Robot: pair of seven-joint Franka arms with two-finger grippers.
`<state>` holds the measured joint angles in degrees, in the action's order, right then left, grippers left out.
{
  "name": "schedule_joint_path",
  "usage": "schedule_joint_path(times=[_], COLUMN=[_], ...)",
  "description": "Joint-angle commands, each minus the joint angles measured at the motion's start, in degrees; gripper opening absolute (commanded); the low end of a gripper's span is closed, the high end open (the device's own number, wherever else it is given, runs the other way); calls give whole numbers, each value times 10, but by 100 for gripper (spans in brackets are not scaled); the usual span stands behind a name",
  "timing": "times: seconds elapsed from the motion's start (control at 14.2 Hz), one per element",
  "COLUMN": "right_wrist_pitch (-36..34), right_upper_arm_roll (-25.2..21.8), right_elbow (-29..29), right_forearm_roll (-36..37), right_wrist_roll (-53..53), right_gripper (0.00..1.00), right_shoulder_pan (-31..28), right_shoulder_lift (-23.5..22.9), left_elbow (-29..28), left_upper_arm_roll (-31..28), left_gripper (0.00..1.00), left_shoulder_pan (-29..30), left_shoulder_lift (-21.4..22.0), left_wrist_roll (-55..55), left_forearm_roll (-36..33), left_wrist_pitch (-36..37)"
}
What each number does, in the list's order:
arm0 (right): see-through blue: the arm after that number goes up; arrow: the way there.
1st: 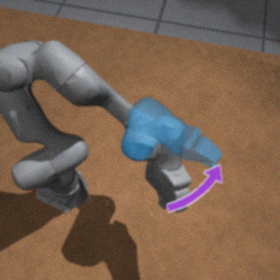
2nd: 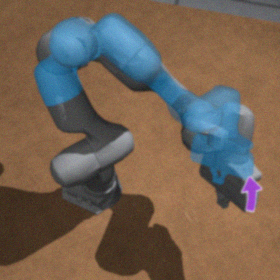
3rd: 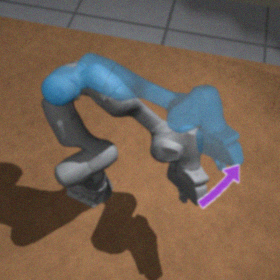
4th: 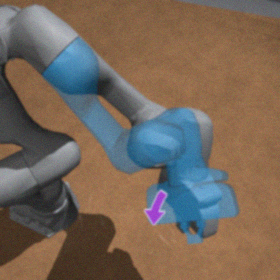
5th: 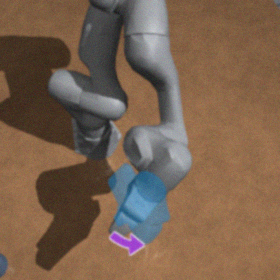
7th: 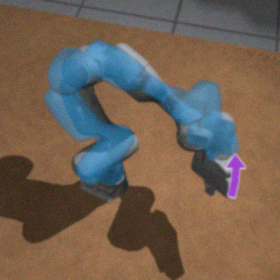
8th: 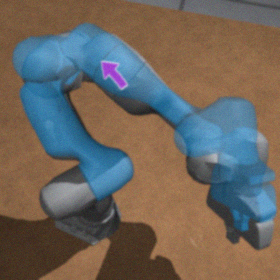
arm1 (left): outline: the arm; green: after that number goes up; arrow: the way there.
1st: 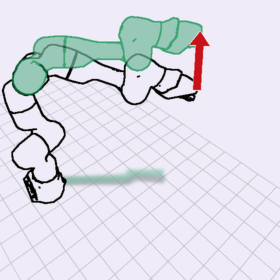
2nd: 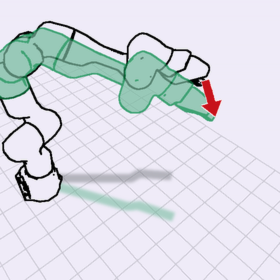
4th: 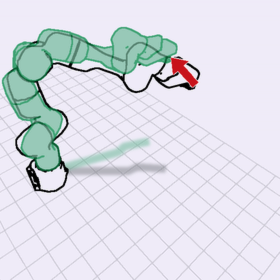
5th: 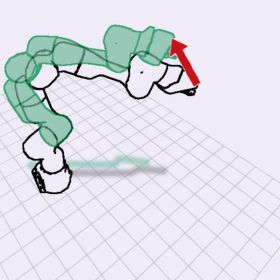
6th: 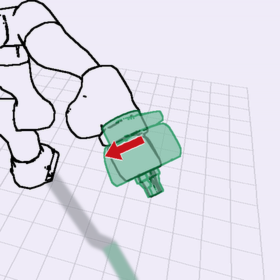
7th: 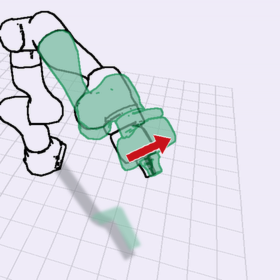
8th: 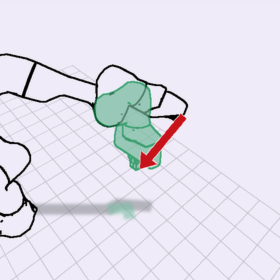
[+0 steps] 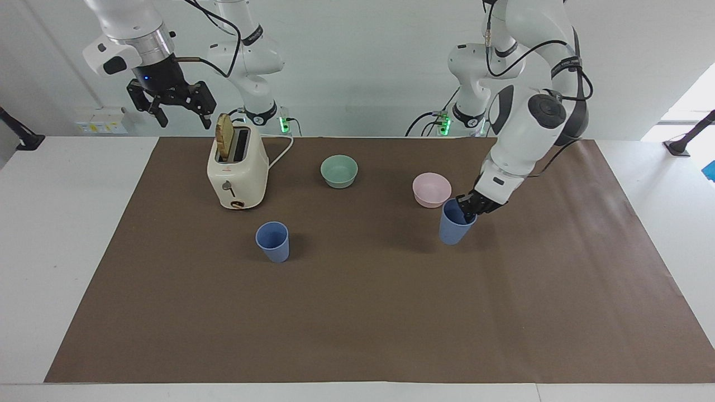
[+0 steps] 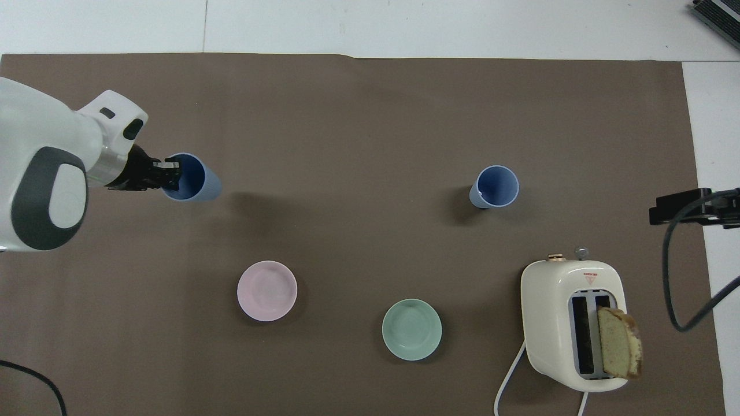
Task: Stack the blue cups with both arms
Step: 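Move the blue cup with the left gripper toward the table center and release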
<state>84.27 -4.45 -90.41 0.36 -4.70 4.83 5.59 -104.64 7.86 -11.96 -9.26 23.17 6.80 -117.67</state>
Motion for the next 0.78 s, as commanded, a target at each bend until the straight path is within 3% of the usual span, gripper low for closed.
schedule_joint_path(times=[0.0,0.71], right_wrist_pitch=[5,5], right_upper_arm_roll=[2,1], right_elbow=[-18,-19], right_forearm_roll=[-3,-3], right_wrist_roll=[10,10], right_gripper=[100,100], right_shoulder_pan=[-7,-7], right_shoulder_lift=[15,15], left_elbow=[4,0], left_upper_arm_roll=[-11,-10], left_gripper=[0,0], left_shoulder_pan=[-51,-116], left_shoulder_lift=[-8,-74], left_wrist_roll=[43,72], left_forearm_roll=[10,14], left_wrist_pitch=[-29,-110])
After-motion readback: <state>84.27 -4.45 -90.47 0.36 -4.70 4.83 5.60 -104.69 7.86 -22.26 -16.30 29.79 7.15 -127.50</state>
